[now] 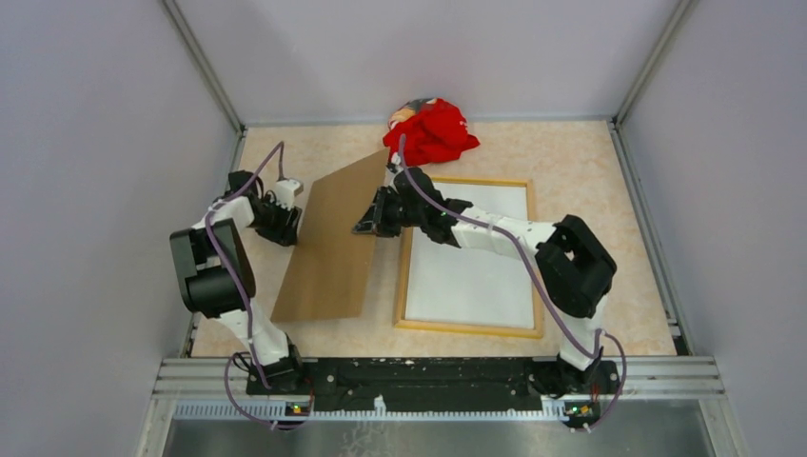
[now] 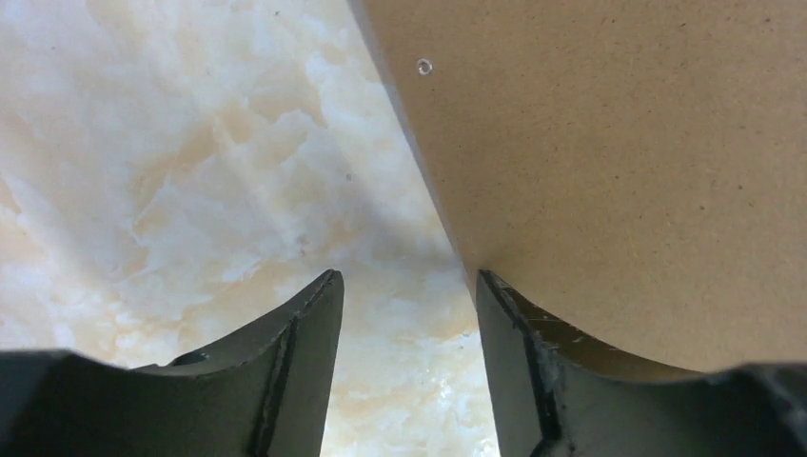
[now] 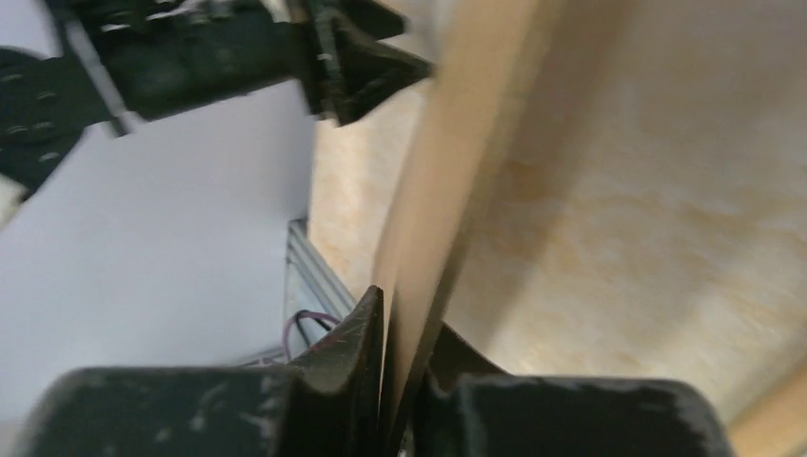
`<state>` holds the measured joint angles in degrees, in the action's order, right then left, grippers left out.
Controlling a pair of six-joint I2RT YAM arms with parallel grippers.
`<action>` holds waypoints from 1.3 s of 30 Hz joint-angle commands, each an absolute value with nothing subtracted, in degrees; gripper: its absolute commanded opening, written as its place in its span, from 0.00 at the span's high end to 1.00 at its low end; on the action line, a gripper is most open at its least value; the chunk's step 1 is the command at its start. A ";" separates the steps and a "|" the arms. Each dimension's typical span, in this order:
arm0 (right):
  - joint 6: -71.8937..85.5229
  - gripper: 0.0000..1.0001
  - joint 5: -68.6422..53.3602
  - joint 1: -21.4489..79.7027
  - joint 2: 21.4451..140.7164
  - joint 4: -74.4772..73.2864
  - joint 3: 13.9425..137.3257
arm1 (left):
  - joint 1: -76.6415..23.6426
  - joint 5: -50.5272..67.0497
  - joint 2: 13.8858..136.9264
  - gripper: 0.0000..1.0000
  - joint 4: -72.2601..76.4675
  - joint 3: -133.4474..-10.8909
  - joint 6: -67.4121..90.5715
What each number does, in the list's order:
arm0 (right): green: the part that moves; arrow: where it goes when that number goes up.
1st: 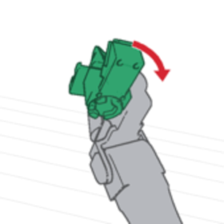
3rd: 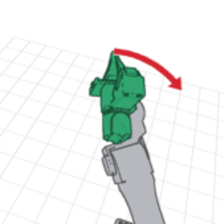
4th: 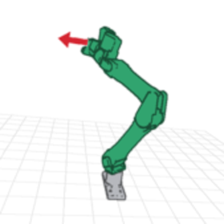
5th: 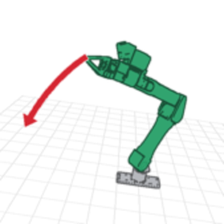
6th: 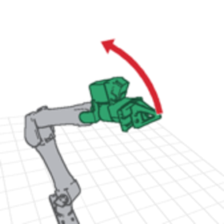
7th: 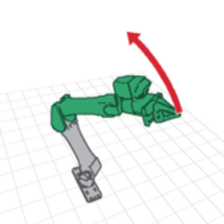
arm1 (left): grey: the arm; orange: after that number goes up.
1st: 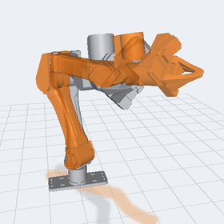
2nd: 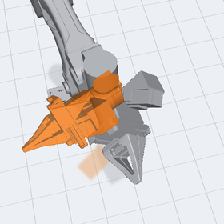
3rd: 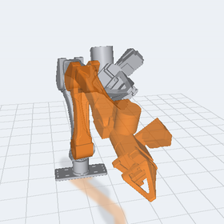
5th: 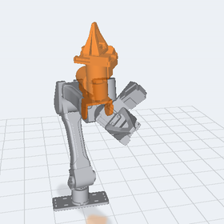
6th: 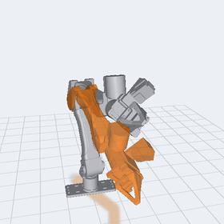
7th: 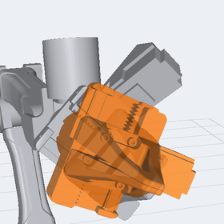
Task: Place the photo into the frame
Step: Turn over the photo frame item at the center of the board.
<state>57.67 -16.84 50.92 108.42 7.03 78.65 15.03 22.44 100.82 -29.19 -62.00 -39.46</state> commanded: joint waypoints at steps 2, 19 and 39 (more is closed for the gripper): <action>51.96 1.00 -15.25 50.61 103.46 2.29 81.72 | 13.72 29.95 98.85 0.31 -41.04 -64.35 -34.99; 32.80 1.00 -7.54 45.20 87.51 -39.07 106.56 | 14.12 31.95 92.88 0.01 -45.13 -73.39 -28.45; 8.64 1.00 8.80 44.12 65.46 -40.58 101.40 | 4.96 48.63 84.01 0.01 -57.94 -89.57 -37.82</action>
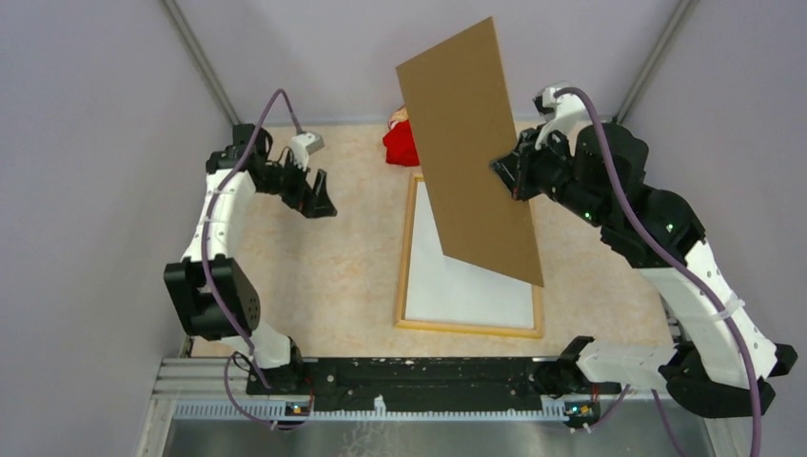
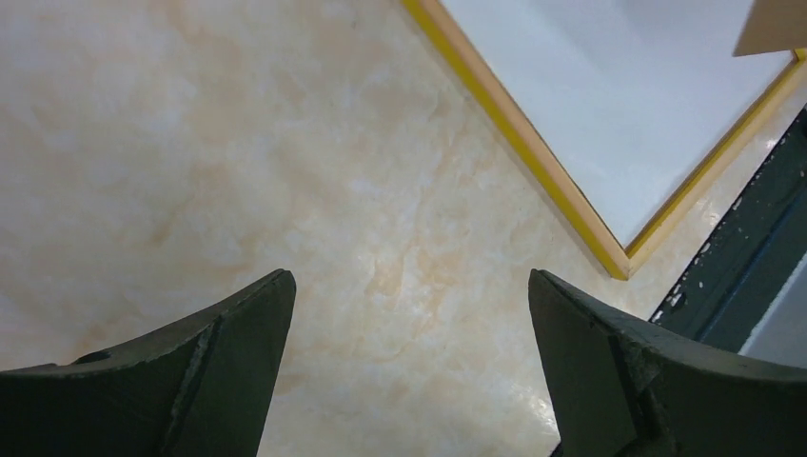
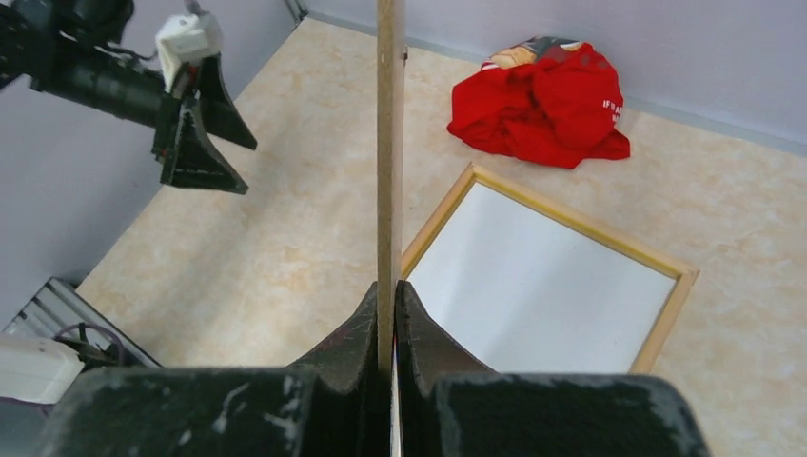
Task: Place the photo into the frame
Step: Turn over the photo frame item at the center of the board, then place the photo frame item in the photo frame.
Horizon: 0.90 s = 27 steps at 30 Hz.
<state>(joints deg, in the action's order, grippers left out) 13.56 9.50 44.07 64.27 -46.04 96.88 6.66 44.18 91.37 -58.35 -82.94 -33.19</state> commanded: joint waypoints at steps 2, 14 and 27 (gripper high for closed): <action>7.30 1.00 7.30 44.20 66.46 -40.88 102.33 | 3.81 49.50 82.51 0.01 -57.73 -94.14 -41.23; -5.83 1.00 -17.62 44.20 64.30 -41.92 101.67 | 0.26 64.62 82.30 0.02 -75.63 -119.28 -57.68; -12.05 1.00 -27.94 44.18 57.25 -43.87 96.23 | 0.25 65.71 69.52 0.02 -74.00 -109.69 -59.10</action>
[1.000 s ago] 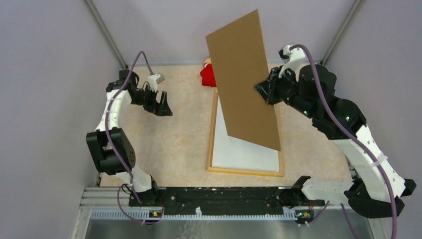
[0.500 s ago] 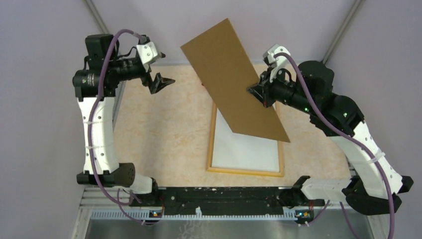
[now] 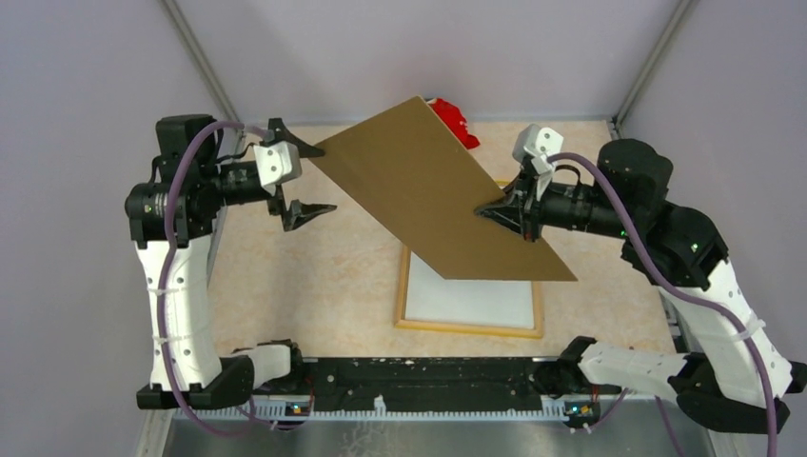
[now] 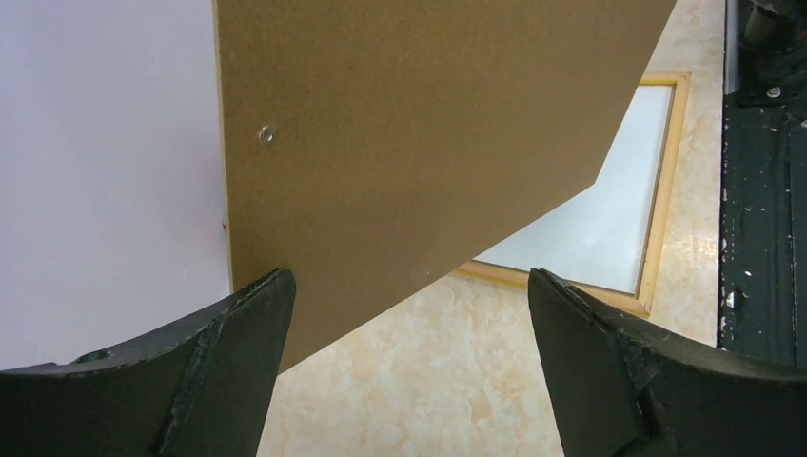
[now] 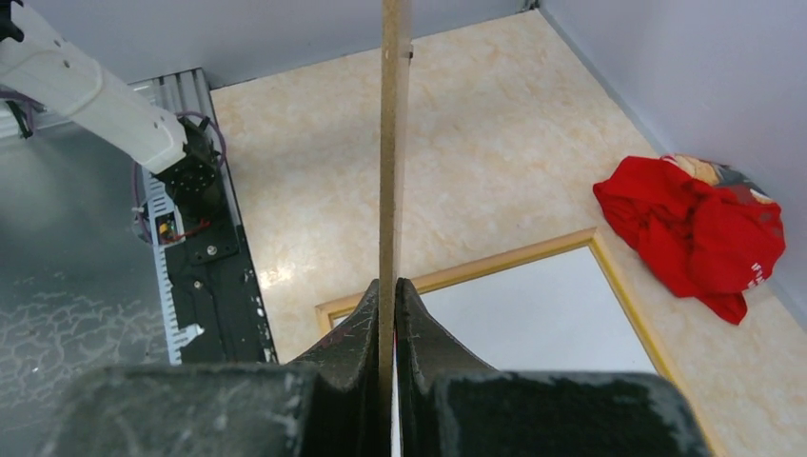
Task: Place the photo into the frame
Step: Place the photo frame item in the photo frame.
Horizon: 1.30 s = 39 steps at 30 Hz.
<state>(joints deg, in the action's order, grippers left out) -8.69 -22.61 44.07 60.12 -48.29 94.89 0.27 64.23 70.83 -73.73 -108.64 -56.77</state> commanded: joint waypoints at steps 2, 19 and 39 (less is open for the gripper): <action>-12.21 1.00 -27.94 44.16 57.22 -45.10 96.09 | 0.25 65.98 68.58 0.02 -74.19 -109.60 -59.08; -13.78 1.00 -29.40 44.16 58.43 -48.15 97.40 | 0.26 63.15 64.39 0.02 -72.38 -107.19 -56.35; -14.15 1.00 -32.96 44.20 59.88 -45.35 98.05 | -1.56 63.83 65.96 0.23 -80.95 -105.71 -63.12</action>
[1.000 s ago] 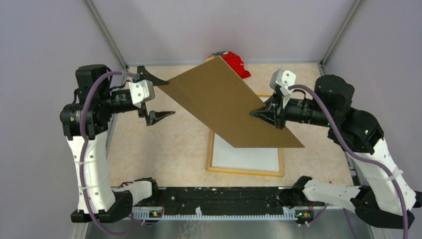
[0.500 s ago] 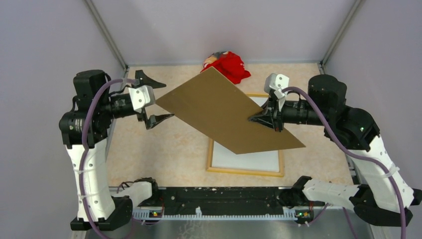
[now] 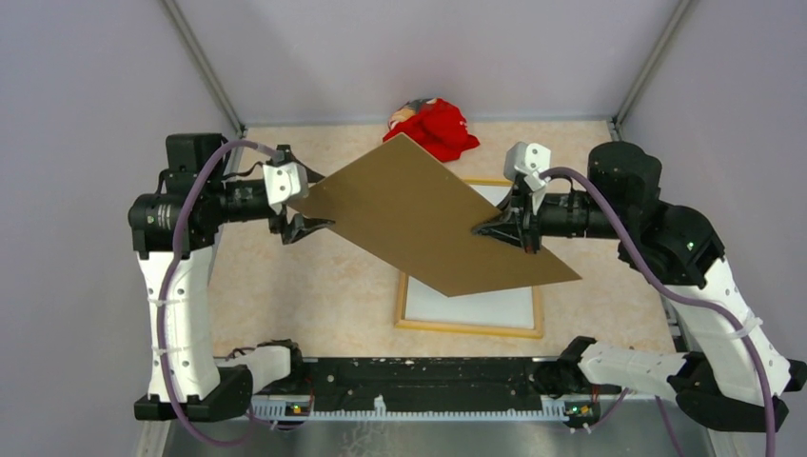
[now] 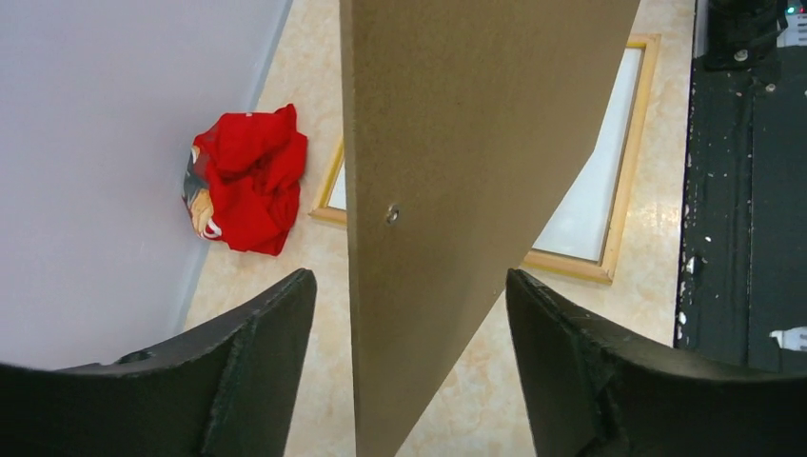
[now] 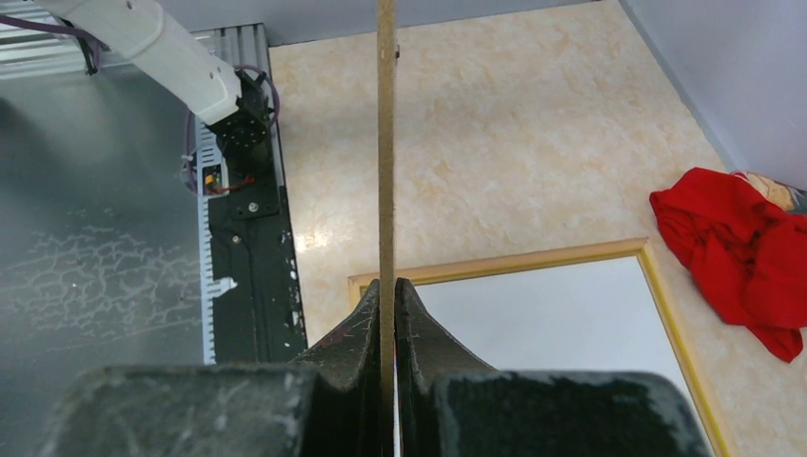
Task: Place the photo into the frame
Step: Place the photo frame item in the photo frame.
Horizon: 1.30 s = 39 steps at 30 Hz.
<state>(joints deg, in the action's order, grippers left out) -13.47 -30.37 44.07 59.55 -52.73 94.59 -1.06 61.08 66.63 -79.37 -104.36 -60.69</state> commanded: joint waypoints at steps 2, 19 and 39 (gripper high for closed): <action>-14.11 1.00 -32.61 44.16 60.06 -44.75 97.99 | -1.65 63.82 65.80 0.40 -80.95 -106.05 -62.82; -11.20 0.10 -22.09 44.21 64.28 -41.11 100.98 | -1.71 55.68 62.97 1.00 -67.14 -99.12 -61.18; 34.67 0.01 15.14 42.32 76.48 -62.33 123.70 | -1.69 46.42 38.19 1.00 -17.19 -64.65 -92.99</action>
